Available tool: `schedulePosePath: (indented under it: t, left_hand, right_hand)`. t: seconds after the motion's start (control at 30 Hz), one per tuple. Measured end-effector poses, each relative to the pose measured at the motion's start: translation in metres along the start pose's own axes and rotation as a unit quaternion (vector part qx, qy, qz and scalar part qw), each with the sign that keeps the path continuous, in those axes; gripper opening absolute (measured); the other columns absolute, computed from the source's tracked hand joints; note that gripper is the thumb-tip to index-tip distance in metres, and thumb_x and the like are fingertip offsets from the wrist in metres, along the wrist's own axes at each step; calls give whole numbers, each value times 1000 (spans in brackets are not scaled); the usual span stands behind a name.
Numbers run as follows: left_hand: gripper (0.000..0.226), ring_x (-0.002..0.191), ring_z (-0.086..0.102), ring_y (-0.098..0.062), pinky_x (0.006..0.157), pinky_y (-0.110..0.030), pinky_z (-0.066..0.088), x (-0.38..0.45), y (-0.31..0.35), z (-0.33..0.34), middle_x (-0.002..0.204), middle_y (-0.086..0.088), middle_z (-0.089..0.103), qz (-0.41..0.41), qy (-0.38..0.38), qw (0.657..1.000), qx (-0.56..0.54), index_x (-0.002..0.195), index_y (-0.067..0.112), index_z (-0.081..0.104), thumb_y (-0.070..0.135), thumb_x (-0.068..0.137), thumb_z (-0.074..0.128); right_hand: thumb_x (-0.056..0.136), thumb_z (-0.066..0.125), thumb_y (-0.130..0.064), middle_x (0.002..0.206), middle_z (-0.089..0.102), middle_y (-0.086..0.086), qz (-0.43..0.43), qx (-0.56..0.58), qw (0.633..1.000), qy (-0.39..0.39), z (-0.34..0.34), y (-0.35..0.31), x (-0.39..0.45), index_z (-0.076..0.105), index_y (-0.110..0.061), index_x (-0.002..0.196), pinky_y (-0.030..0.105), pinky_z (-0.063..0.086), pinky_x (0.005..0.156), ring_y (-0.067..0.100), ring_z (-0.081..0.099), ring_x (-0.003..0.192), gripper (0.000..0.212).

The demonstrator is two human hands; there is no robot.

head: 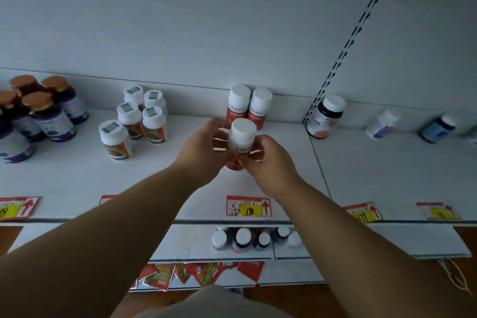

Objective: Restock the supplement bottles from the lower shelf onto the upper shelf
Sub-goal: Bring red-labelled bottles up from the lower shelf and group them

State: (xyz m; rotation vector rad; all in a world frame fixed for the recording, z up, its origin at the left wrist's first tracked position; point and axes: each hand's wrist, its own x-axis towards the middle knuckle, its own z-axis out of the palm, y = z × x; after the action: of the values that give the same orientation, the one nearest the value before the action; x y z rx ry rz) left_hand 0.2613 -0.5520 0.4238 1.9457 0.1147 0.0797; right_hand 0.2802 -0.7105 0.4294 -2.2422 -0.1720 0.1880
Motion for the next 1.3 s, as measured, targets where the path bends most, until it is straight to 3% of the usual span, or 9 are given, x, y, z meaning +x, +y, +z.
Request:
schedulePosePath:
  t: [0.13, 0.23, 0.43, 0.57, 0.73, 0.93, 1.13, 1.3]
  left_hand:
    - [55, 91, 64, -5, 75, -21, 48, 20, -4, 12, 101, 13, 63, -24, 15, 997, 72, 133, 39, 48, 22, 87, 74]
    - [60, 84, 62, 0, 66, -15, 44, 34, -8, 19, 101, 12, 64, -47, 39, 995, 83, 139, 41, 45, 24, 89, 72]
    - [56, 88, 67, -10, 78, -35, 57, 60, -17, 20, 98, 12, 65, -54, 68, 992, 86, 133, 42, 49, 23, 87, 73]
    - [38, 88, 67, -8, 82, -39, 57, 68, -20, 24, 99, 11, 67, -46, 108, 986, 118, 116, 26, 58, 22, 83, 76]
    - [28, 86, 66, -5, 81, -39, 58, 64, -20, 24, 100, 14, 68, -40, 101, 984, 141, 112, 28, 62, 26, 86, 73]
    - [34, 92, 61, -10, 80, -30, 55, 34, -11, 13, 106, 8, 63, -18, 91, 980, 177, 120, 23, 58, 22, 88, 70]
    - [31, 88, 62, -9, 80, -26, 54, -33, -2, -15, 104, 8, 64, 60, 39, 980, 184, 118, 23, 61, 22, 88, 70]
    - [35, 89, 57, -7, 78, -20, 47, -105, -9, -41, 108, 8, 62, 104, 4, 971, 216, 124, 23, 59, 19, 90, 68]
  right_hand:
    - [85, 75, -31, 107, 67, -8, -43, -24, 999, -10, -9, 11, 33, 57, -23, 120, 22, 48, 73, 1, 60, 81, 40]
    - [87, 72, -33, 107, 70, -4, -72, -43, 996, 2, -10, 14, 53, 60, -22, 117, 34, 53, 81, 15, 67, 93, 33]
    - [85, 74, -34, 106, 70, 0, -76, -50, 996, 12, -1, 18, 81, 58, -19, 106, 38, 53, 79, 21, 66, 95, 31]
    - [83, 76, -33, 96, 70, -3, -72, -50, 995, 36, 7, 21, 89, 57, -19, 100, 39, 54, 76, 20, 66, 88, 28]
    - [82, 75, -41, 102, 68, 0, -54, -50, 996, 56, 13, 18, 85, 55, -19, 102, 38, 53, 75, 23, 65, 93, 36]
    - [85, 74, -35, 120, 60, 1, -37, -79, 993, 75, 3, 3, 47, 51, -18, 122, 30, 48, 83, 19, 60, 107, 47]
    - [89, 69, -31, 117, 59, -3, -46, -62, 983, 164, 16, -25, -32, 53, -20, 120, 21, 40, 78, 8, 57, 98, 36]
    - [90, 69, -31, 120, 56, -2, -91, -90, 979, 161, 47, -40, -98, 53, -22, 127, 21, 44, 80, 10, 57, 104, 41]
